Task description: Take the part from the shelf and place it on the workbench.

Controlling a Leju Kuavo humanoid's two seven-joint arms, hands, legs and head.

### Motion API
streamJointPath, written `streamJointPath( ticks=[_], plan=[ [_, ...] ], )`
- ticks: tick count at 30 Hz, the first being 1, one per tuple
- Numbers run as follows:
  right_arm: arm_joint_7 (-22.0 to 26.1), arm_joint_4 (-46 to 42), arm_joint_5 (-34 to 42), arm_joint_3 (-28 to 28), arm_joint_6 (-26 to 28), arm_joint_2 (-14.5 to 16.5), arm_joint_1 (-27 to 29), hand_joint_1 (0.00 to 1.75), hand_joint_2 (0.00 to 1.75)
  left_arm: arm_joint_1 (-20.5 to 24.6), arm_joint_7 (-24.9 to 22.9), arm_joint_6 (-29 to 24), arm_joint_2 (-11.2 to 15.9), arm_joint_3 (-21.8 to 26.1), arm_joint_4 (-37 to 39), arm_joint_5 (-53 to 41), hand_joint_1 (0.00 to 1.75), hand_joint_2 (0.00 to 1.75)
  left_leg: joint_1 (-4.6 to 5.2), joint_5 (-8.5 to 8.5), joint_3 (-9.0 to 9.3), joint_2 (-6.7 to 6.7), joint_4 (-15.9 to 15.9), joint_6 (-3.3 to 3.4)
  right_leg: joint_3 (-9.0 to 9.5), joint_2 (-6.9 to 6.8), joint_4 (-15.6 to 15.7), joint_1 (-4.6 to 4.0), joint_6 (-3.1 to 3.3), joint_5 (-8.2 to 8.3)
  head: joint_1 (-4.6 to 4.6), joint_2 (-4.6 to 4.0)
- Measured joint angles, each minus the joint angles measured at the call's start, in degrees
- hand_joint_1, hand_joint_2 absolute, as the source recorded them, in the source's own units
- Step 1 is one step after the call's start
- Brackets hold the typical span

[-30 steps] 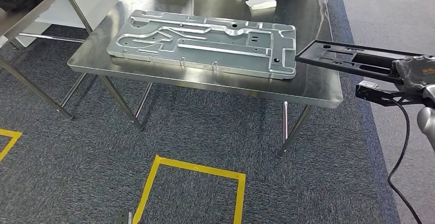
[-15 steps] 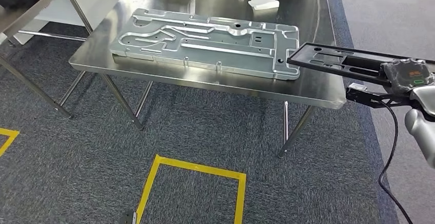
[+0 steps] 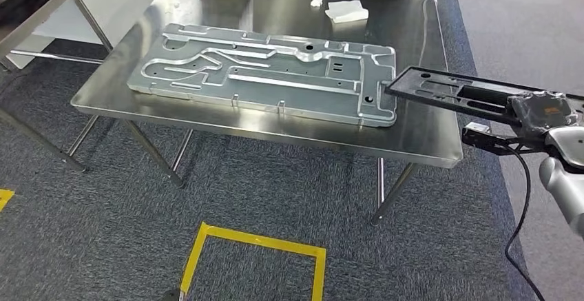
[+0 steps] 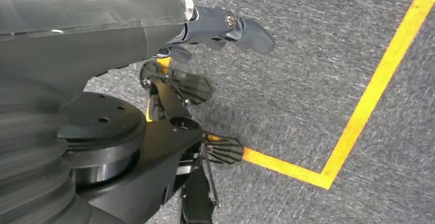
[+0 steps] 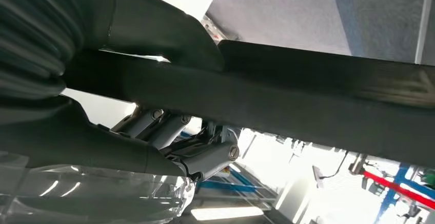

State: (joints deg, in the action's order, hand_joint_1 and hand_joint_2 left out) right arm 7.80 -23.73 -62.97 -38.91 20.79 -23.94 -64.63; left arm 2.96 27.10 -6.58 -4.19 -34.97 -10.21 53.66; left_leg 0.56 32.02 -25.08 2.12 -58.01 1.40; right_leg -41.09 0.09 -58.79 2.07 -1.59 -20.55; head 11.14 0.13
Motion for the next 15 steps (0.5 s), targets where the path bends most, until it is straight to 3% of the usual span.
streamJointPath(
  ticks=[1, 3, 4, 5, 7, 8, 9, 11, 12, 13, 15],
  plan=[
    [0.00, -0.04, -0.01, -0.02, 0.03, -0.09, 0.04, 1.75, 1.75, 0.09, 0.00, 0.01, 0.04, 0.00, 0.00, 0.00, 0.00, 1.75, -0.03, -1.26, -1.11, -0.26, -2.75, -0.26, 0.85, -0.05, 0.14, 0.06, 0.43, -0.75, 0.01, 0.00],
    [0.02, -0.09, -0.03, -0.07, 0.07, -0.23, 0.48, 1.75, 1.75, 0.17, 0.00, 0.04, 0.10, 0.00, 0.00, 0.00, 0.00, 1.75, -0.17, -2.40, -5.79, -0.95, -10.49, -0.70, 3.20, -0.12, 0.62, 0.07, 0.95, -2.37, 0.02, 0.00],
    [0.03, -0.06, -0.04, -0.11, 0.07, -0.28, 0.90, 1.75, 1.75, 0.09, 0.00, 0.09, 0.10, -0.01, 0.00, 0.00, 0.00, 1.75, -0.23, -1.18, -8.43, -1.20, -13.84, -0.89, 4.60, -0.18, 0.91, 0.06, 1.04, -3.31, 0.02, 0.00],
    [0.03, -0.03, -0.03, -0.14, 0.07, -0.32, 1.32, 1.75, 1.75, -0.08, 0.00, 0.17, 0.10, -0.01, 0.00, 0.01, 0.00, 1.75, -0.28, 1.36, -10.82, -1.32, -15.95, -1.07, 6.13, -0.21, 1.17, 0.05, 1.08, -4.29, 0.02, 0.00],
    [0.08, -0.03, -0.01, -0.17, 0.07, -0.33, 1.79, 1.75, 1.75, -0.46, 0.00, 0.40, 0.11, -0.02, 0.00, 0.04, 0.00, 1.75, -0.30, 6.90, -14.06, -1.49, -15.67, -1.22, 9.28, -0.19, 1.53, 0.06, 1.04, -6.30, 0.02, 0.00],
    [0.11, -0.04, 0.02, -0.18, 0.07, -0.34, 1.84, 1.75, 1.75, -0.59, 0.00, 0.52, 0.11, -0.02, 0.00, 0.05, 0.00, 1.75, -0.28, 7.72, -15.02, -1.56, -13.67, -1.07, 10.90, -0.07, 1.62, 0.03, 0.95, -7.33, 0.02, 0.00],
    [0.14, -0.08, 0.04, -0.20, 0.06, -0.31, 1.88, 1.75, 1.75, -0.68, 0.01, 0.61, 0.12, -0.02, 0.01, 0.07, 0.00, 1.75, -0.22, 5.79, -15.69, -1.61, -10.71, -0.70, 12.50, -0.05, 1.69, -0.04, 0.85, -8.42, 0.02, 0.00],
    [0.33, 0.02, 0.26, -0.28, -0.07, -0.16, 2.29, 1.75, 1.75, -0.95, 0.14, 0.74, 0.19, -0.01, 0.17, 0.15, 0.00, 1.75, 0.11, -5.93, -16.67, -1.55, -3.84, 0.49, 15.07, 0.18, 1.51, -0.35, 0.45, -10.58, 0.03, 0.00],
    [0.49, 0.06, 0.52, -0.32, -0.28, -0.06, 2.44, 1.75, 1.75, -1.08, 0.24, 0.84, 0.24, -0.01, 0.27, 0.23, 0.00, 1.75, 0.30, -11.17, -16.96, -1.48, -1.93, 0.86, 15.91, 0.27, 1.36, -0.53, 0.11, -11.73, -0.01, -0.01],
    [0.75, 0.06, 0.88, -0.34, -0.57, -0.01, 2.52, 1.75, 1.75, -1.15, 0.34, 0.95, 0.28, -0.01, 0.36, 0.34, 0.00, 1.75, 0.53, -14.33, -17.15, -1.40, -1.19, 1.07, 16.43, 0.48, 1.24, -0.57, -0.34, -12.68, -0.03, 0.00],
    [1.53, -0.35, 2.12, -0.20, -1.76, -0.02, 1.88, 1.75, 1.75, -0.76, 0.52, 1.15, 0.25, -0.01, 0.38, 0.70, 0.00, 1.75, 0.71, -13.85, -16.84, -1.31, -1.80, 1.26, 17.23, 0.66, 1.48, -0.27, -1.24, -14.20, -0.06, 0.01]
  ],
)
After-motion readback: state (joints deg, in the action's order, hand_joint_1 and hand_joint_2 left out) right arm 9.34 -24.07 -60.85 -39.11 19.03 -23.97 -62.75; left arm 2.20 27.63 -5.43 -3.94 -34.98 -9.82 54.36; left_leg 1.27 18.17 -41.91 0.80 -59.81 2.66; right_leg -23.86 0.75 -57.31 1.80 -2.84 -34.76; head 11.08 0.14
